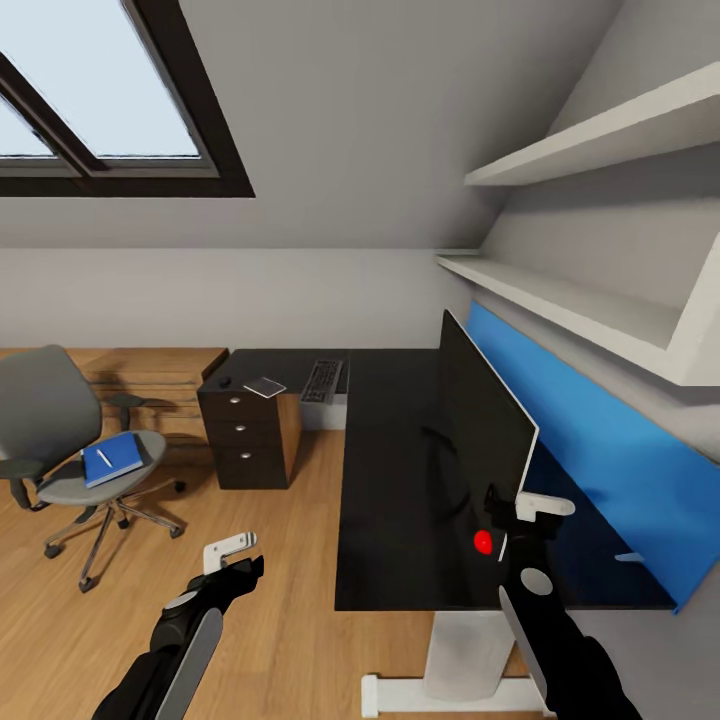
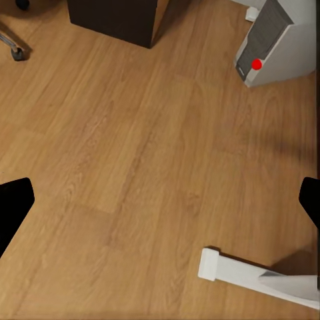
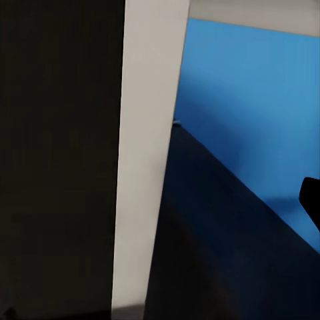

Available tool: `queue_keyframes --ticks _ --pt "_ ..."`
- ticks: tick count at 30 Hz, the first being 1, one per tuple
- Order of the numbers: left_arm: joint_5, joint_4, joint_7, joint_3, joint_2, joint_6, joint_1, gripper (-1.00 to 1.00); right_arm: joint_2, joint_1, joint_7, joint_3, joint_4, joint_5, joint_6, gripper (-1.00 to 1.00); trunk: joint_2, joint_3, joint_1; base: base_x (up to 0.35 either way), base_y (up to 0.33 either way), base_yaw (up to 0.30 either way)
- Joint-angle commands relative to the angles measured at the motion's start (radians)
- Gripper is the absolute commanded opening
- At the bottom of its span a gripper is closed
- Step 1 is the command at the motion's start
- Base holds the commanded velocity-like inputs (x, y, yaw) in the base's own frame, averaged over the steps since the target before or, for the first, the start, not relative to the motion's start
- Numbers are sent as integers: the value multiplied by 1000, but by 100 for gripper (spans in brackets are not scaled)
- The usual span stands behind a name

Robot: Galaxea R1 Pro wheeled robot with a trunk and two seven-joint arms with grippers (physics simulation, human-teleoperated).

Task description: In the bedroom, organize the workspace by keeping the computer under the desk, ensuring the monitor is on the desk, placing the keyboard on the desk next to the monitor, placing the mouse on the desk next to the keyboard, moving the folder from the swivel chair onto the desk next to the mouse, stacking the notebook on top of the folder with the pen on top of the notebook, and positioning the swivel chair next to the desk.

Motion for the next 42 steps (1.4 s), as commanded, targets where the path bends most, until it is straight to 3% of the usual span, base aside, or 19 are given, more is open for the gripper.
queue_keyframes --ticks 1,7,16,21,26,29,32,36,42 --pt "10 -1 9 -1 0 2 -1 100 0 -1 -6 1 1 8 1 100 -1 -2 0 0 -8 0" --pt "11 -1 9 -1 1 3 -1 100 1 -1 -5 1 3 9 1 100 -1 -2 0 -33 -3 0" --pt "12 -1 8 1 2 3 -1 100 1 -1 -4 1 5 8 1 100 -1 -2 0 -295 0 0" --pt "13 58 10 5 3 -36 -1 100 6 -1 -11 1 3 7 4 100 -1 -2 0 -336 0 0" --pt "12 285 7 -1 0 -190 -1 100 6 0 -12 0 26 6 7 100 -1 -2 0 -336 0 0" --pt "11 505 6 -3 -2 -333 -1 100 5 3 -11 -1 97 -1 4 100 -1 -2 0 -336 0 0" --pt "11 658 4 -2 -2 -451 -1 100 3 4 -9 -2 168 -15 2 100 -1 -2 0 -336 0 0" --pt "11 762 3 -2 -3 -535 -1 100 3 5 -9 -2 257 -24 -14 100 -1 -2 0 -336 0 0" --pt "10 898 3 -1 -3 -638 -1 100 6 5 -8 0 413 -29 -111 100 -1 -2 0 -336 0 0"
